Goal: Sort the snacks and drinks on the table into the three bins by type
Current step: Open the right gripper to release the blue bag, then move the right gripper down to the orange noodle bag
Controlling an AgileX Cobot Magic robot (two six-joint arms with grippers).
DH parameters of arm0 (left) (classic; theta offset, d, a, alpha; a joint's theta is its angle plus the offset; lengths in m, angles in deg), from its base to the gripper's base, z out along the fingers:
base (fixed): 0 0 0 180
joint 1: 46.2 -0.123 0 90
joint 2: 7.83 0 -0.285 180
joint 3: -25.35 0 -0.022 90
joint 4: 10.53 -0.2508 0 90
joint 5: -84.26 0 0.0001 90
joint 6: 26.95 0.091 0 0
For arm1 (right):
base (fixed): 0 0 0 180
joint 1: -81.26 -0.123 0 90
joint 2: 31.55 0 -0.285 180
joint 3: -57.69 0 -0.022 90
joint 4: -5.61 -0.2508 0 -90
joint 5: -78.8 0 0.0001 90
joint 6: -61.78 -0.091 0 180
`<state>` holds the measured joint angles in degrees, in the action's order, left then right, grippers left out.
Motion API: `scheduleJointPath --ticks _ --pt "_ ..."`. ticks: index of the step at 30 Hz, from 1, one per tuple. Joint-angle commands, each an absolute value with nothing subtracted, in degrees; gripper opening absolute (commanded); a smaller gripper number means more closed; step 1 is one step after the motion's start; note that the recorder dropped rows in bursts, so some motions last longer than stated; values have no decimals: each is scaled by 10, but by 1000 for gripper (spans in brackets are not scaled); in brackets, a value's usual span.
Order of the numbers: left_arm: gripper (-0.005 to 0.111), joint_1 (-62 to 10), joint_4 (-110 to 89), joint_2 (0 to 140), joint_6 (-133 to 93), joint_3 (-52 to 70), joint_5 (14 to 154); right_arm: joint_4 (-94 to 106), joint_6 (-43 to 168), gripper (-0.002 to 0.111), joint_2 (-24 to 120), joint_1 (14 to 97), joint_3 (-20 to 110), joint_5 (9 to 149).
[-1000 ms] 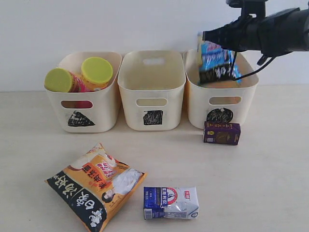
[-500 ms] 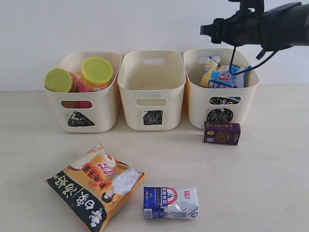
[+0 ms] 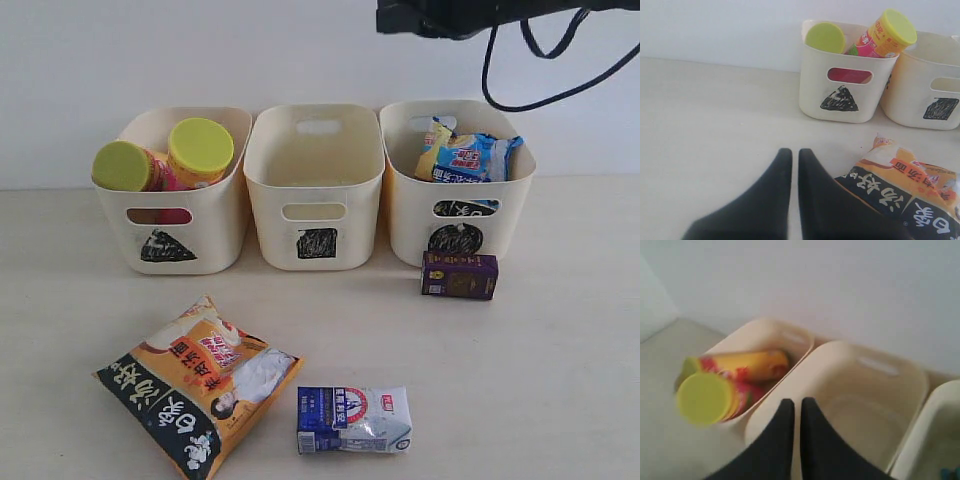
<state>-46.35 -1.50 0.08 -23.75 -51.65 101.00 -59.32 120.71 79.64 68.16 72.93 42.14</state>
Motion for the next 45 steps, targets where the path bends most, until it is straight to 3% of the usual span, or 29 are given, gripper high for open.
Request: scheduleJointPath --ticks 1,6,14,21,25,37,40,45 --pt "4 -461 -17 0 -235 -519 1010 -552 1149 0 792 681 732 260" --pt "4 -461 -17 0 -235 -519 1010 -549 1148 0 792 681 732 88" --pt "4 -461 -17 0 -235 -519 1010 -565 1118 0 792 672 675 88" --pt "4 -461 -17 0 -235 -519 1010 -576 1129 0 792 615 576 88" --pt "4 -461 -17 0 -235 -519 1010 -573 1129 0 793 583 536 157" --pt "4 -461 -17 0 -235 -519 1010 -571 1082 0 838 573 529 214" --pt "4 -461 -17 0 -235 -519 1010 -570 1073 14 849 573 529 219" --pt "4 -461 -17 0 -235 -519 1010 -569 1067 64 869 573 529 222"
